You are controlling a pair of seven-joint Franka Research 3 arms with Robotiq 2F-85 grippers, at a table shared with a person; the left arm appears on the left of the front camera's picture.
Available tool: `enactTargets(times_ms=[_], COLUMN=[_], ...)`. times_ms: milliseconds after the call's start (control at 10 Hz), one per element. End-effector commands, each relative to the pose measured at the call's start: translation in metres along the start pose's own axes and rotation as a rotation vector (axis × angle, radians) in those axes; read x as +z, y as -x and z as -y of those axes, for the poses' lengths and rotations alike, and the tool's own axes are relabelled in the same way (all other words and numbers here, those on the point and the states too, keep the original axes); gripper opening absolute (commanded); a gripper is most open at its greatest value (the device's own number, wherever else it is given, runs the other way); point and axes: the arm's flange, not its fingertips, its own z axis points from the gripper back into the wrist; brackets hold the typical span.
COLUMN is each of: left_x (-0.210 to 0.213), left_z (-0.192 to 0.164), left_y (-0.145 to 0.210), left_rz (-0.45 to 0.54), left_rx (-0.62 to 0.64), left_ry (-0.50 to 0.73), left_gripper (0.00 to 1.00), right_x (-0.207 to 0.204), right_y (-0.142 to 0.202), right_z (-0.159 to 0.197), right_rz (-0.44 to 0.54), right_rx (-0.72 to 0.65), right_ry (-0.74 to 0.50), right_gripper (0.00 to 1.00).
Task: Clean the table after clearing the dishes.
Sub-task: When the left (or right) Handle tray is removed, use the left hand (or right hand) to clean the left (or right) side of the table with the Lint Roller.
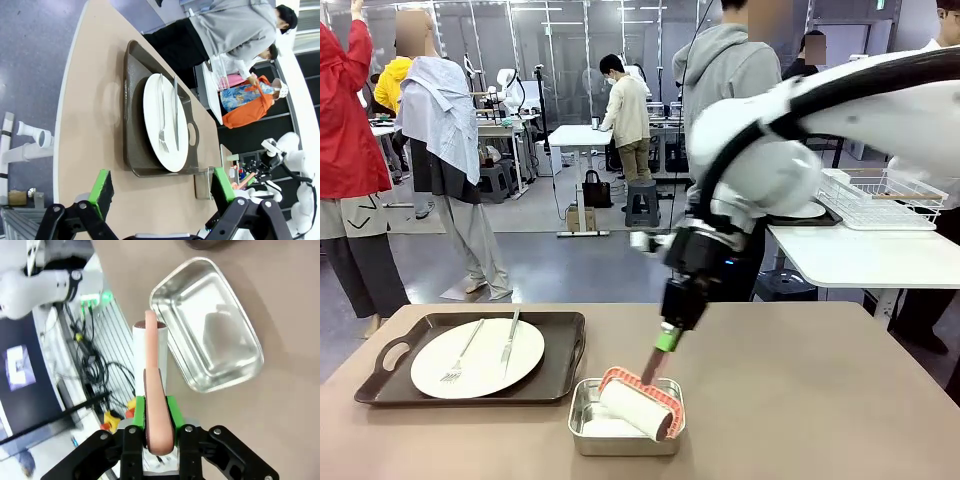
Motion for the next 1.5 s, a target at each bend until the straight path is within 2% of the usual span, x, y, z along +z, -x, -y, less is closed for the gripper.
enactTargets(times_ms=[0, 200, 400, 500, 600, 700, 1000, 1100, 1200, 1300, 1400], left_x=[0.003, 0.003, 0.003, 0.003, 0.003, 0.003, 0.003, 0.003, 0.003, 0.003, 0.003], left_z=[-0.001, -0.001, -0.001, -0.001, -0.001, -0.001, -0.001, -0.001, -0.001, -0.001, -0.001], left_y=[0.002, 0.002, 0.002, 0.002, 0.002, 0.002, 0.002, 0.002, 0.002, 0.002, 0.002], left_rz=[-0.003, -0.003, -0.003, -0.003, -0.003, -0.003, -0.003, -0.003, -0.003, -0.003, -0.003], left_rx=[0.0, 0.0, 0.0, 0.0, 0.0, 0.0, 0.0, 0.0, 0.0, 0.0, 0.0], left_ry=[-0.003, -0.003, -0.003, -0.003, -0.003, -0.003, -0.003, -0.003, -0.003, -0.003, -0.003], left_gripper=[1.0, 1.0, 1.0, 1.0, 1.0, 1.0, 1.0, 1.0, 1.0, 1.0, 1.0], right_x=[-0.006, 0.017, 0.035, 0.044, 0.052, 0.042, 0.042, 0.045, 0.04, 0.034, 0.032], right_y=[0.09, 0.151, 0.191, 0.199, 0.196, 0.204, 0.204, 0.206, 0.189, 0.174, 0.163], right_z=[-0.011, 0.003, 0.018, 0.027, 0.034, 0.027, 0.027, 0.031, 0.042, 0.054, 0.064], right_rz=[0.226, 0.432, 0.551, 0.588, 0.582, 0.536, 0.536, 0.549, 0.557, 0.594, 0.578], right_rx=[-0.059, -0.201, -0.295, -0.322, -0.314, -0.3, -0.3, -0.308, -0.315, -0.388, -0.432], right_ry=[0.05, 0.003, -0.023, -0.025, 0.001, -0.032, -0.032, -0.027, -0.025, 0.015, 0.006], right_gripper=[0.08, 0.08, 0.08, 0.08, 0.08, 0.08, 0.08, 0.22, 0.22, 0.22, 0.22])
